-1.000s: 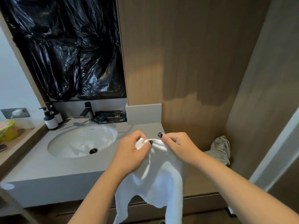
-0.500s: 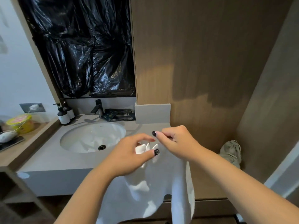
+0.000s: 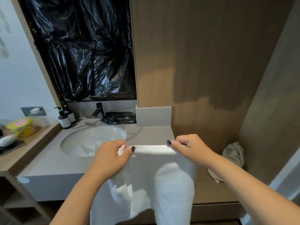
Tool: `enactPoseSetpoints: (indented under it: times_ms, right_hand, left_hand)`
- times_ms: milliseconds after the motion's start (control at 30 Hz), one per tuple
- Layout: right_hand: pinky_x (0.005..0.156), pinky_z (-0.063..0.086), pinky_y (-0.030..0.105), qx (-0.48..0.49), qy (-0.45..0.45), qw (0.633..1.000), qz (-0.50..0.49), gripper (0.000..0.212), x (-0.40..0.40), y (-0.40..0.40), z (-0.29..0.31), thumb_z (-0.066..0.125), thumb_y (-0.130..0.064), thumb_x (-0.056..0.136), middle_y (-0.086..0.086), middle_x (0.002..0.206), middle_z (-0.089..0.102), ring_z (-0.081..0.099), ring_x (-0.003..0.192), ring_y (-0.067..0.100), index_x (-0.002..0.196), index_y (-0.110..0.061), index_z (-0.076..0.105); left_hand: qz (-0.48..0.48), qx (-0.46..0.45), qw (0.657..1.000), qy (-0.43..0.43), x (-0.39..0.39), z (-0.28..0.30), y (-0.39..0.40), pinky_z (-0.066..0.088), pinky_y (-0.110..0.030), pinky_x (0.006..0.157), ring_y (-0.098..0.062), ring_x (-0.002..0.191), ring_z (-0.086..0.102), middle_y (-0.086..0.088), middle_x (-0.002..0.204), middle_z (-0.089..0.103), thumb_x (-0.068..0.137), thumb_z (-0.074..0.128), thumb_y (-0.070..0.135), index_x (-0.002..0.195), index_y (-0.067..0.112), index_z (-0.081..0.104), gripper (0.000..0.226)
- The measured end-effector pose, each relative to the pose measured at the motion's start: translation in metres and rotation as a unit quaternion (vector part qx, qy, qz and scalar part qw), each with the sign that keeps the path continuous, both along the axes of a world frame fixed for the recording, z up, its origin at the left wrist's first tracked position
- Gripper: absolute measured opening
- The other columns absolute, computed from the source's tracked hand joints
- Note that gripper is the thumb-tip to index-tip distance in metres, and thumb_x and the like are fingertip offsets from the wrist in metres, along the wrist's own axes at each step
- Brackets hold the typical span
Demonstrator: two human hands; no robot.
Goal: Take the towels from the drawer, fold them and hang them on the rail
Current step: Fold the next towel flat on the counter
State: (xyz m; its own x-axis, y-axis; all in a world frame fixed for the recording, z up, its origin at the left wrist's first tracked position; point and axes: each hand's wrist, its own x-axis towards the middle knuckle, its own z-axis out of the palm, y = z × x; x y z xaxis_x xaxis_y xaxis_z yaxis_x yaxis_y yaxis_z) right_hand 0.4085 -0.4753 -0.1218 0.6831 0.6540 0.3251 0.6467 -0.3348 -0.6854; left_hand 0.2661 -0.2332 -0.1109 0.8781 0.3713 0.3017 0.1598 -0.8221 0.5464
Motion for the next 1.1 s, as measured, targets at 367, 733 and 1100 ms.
enactPoseSetpoints:
  times_ms: [367,733,1100]
  right_hand:
    - [0.053,0.023,0.029,0.0,-0.012,0.997,0.081,0.052,-0.024,0.028,0.027,0.057,-0.034,0.097,-0.009,0.053,0.027,0.025,0.053,0.009,0.056,-0.018,0.03]
    - [0.054,0.024,0.026,-0.1,0.053,0.992,0.058,0.045,0.01,-0.007,0.014,0.078,-0.04,0.08,-0.01,0.056,0.038,0.033,0.056,0.008,0.059,-0.017,0.046]
    - [0.06,0.013,0.039,-0.212,0.2,0.954,0.073,0.059,0.024,-0.034,-0.008,0.078,-0.056,0.068,0.009,0.063,0.027,0.022,0.062,0.028,0.058,-0.012,0.039]
  left_hand:
    - [-0.181,-0.08,0.98,-0.024,0.014,-0.01,-0.043,0.034,-0.025,0.057,-0.006,0.056,0.042,0.01,0.057,0.048,0.082,0.058,0.05,0.07,0.017,0.057,0.036]
    - [-0.07,-0.17,0.983,0.0,0.027,-0.05,-0.006,0.033,-0.018,0.05,-0.003,0.05,0.044,0.012,0.052,0.051,0.09,0.068,0.033,0.061,0.029,0.06,0.03]
    - [0.0,-0.223,0.975,0.009,0.022,-0.093,0.0,0.035,-0.027,0.054,-0.006,0.049,0.043,0.008,0.053,0.049,0.092,0.065,0.03,0.061,0.019,0.056,0.035]
